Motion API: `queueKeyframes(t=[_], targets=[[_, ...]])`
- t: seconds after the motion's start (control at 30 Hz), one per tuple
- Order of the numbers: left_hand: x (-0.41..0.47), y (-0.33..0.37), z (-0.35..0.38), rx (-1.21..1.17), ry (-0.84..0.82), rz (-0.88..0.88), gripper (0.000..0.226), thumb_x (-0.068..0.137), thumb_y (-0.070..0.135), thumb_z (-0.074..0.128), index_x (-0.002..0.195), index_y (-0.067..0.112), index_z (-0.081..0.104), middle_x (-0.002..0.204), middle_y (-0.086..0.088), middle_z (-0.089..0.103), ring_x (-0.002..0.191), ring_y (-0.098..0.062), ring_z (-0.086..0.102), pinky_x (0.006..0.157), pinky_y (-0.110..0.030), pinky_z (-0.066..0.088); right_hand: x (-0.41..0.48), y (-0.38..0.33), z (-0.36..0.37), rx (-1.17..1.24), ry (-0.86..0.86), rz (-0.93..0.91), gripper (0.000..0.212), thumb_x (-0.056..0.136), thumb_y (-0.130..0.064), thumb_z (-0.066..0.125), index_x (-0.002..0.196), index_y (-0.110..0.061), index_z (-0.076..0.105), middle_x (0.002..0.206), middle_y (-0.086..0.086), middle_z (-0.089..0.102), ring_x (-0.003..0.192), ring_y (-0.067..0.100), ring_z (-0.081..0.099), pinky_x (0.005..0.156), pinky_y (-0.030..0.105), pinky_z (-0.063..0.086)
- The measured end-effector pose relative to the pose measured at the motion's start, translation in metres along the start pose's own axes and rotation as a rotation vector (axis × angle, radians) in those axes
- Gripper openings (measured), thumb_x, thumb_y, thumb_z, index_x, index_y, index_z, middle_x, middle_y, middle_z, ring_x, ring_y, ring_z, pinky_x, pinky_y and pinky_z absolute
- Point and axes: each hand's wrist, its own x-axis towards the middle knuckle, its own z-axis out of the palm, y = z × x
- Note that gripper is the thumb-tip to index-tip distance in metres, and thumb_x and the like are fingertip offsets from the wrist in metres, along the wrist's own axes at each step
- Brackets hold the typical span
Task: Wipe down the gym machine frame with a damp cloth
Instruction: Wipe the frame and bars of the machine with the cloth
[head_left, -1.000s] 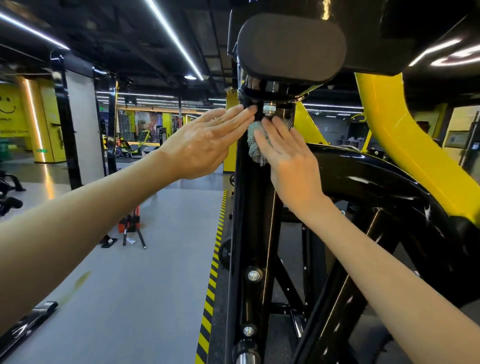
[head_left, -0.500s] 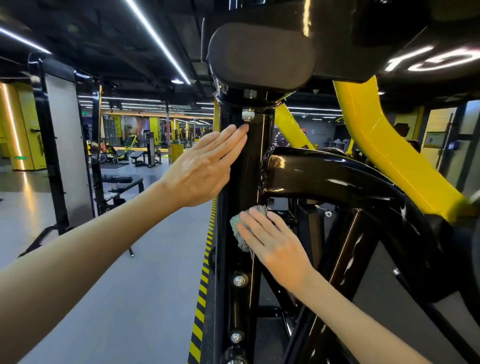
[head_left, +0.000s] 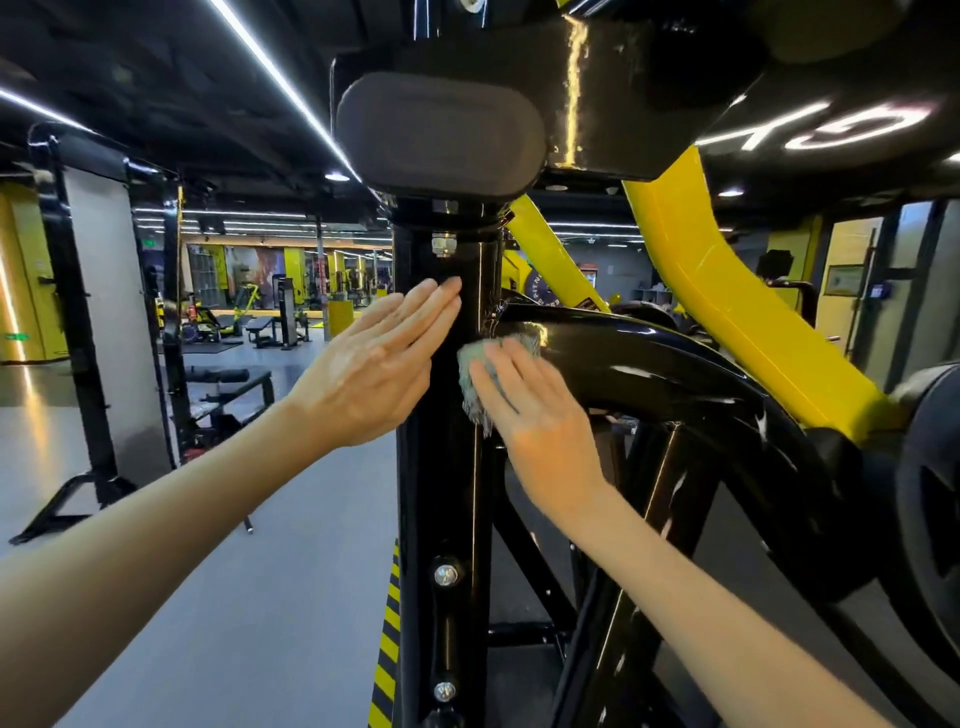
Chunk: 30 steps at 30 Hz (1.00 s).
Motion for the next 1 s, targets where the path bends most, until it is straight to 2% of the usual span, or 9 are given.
queueKeyframes(t=[0.1,0.23,0.37,0.5,0.63,0.73,0.83,0.93,1.0], targets=[[0.005,0.017,0.006,-0.002,0.004,0.043,0.06,0.095,0.016,0.036,0.152,-0.001,0.03,0.162,-0.015,0.023,0.149,-0.028,0.023,0.121,-0.038,0.014,-0.04,0.006,0.003,-0.07,-0.074,-0.094,0.044,0.089,-0.001,0.044,0.131,-0.004,0.059,0.136,0.016,0.058,0.13,0.029,0.053,0.112,0.042,0.037],[0.014,0.033,0.014,-0.013,0.013,0.07,0.059,0.095,0.014,0.041,0.151,0.0,0.032,0.161,-0.015,0.026,0.149,-0.029,0.024,0.12,-0.038,0.015,-0.055,0.037,0.003,-0.142,-0.168,-0.205,0.048,0.084,0.002,0.059,0.132,-0.006,0.059,0.138,0.011,0.057,0.134,0.024,0.049,0.115,0.043,0.026],[0.014,0.033,0.019,-0.012,0.02,0.039,0.061,0.094,0.012,0.043,0.153,0.002,0.028,0.163,-0.012,0.022,0.151,-0.027,0.02,0.121,-0.035,0.011,-0.042,0.045,-0.004,-0.06,-0.155,-0.22,0.043,0.092,-0.002,0.04,0.128,-0.007,0.061,0.139,0.011,0.057,0.133,0.027,0.049,0.114,0.042,0.03],[0.015,0.033,0.022,-0.021,0.025,0.03,0.06,0.095,0.014,0.039,0.153,0.003,0.028,0.162,-0.012,0.021,0.151,-0.026,0.017,0.121,-0.034,0.009,-0.02,0.052,-0.013,0.05,-0.065,-0.035,0.048,0.086,-0.001,0.053,0.133,-0.003,0.056,0.138,0.017,0.056,0.132,0.031,0.05,0.113,0.044,0.035],[0.015,0.034,0.023,-0.023,0.025,0.022,0.059,0.096,0.015,0.037,0.153,0.002,0.03,0.162,-0.012,0.023,0.151,-0.027,0.02,0.121,-0.037,0.016,0.02,0.056,-0.016,0.082,0.056,0.203,0.046,0.088,-0.002,0.047,0.133,0.0,0.056,0.135,0.02,0.058,0.128,0.033,0.054,0.112,0.04,0.033],[0.015,0.037,0.026,-0.013,0.05,0.01,0.058,0.097,0.015,0.037,0.152,0.001,0.03,0.162,-0.013,0.023,0.151,-0.028,0.02,0.121,-0.039,0.019,0.021,0.042,-0.008,0.084,0.113,0.291,0.048,0.085,0.002,0.055,0.133,0.0,0.055,0.136,0.02,0.056,0.13,0.034,0.051,0.113,0.044,0.032],[0.014,0.039,0.027,-0.01,0.058,0.0,0.058,0.097,0.015,0.039,0.152,0.002,0.029,0.162,-0.013,0.022,0.151,-0.027,0.019,0.122,-0.039,0.018,-0.015,0.022,0.003,0.066,0.062,0.177,0.049,0.086,0.002,0.054,0.135,-0.002,0.053,0.141,0.019,0.052,0.136,0.033,0.044,0.115,0.048,0.03],[0.015,0.04,0.026,-0.015,0.067,-0.006,0.058,0.097,0.016,0.04,0.152,0.001,0.03,0.162,-0.013,0.022,0.151,-0.027,0.019,0.122,-0.038,0.016,-0.043,0.027,0.002,0.054,-0.018,0.033,0.045,0.09,0.001,0.044,0.134,-0.004,0.055,0.14,0.017,0.054,0.134,0.031,0.047,0.113,0.046,0.037],[0.015,0.042,0.026,0.005,0.072,-0.006,0.057,0.098,0.017,0.038,0.152,0.0,0.03,0.162,-0.015,0.023,0.15,-0.028,0.02,0.121,-0.04,0.017,-0.039,0.04,-0.005,0.027,-0.054,-0.03,0.047,0.089,-0.001,0.041,0.133,-0.004,0.056,0.138,0.016,0.056,0.132,0.031,0.05,0.115,0.044,0.033]])
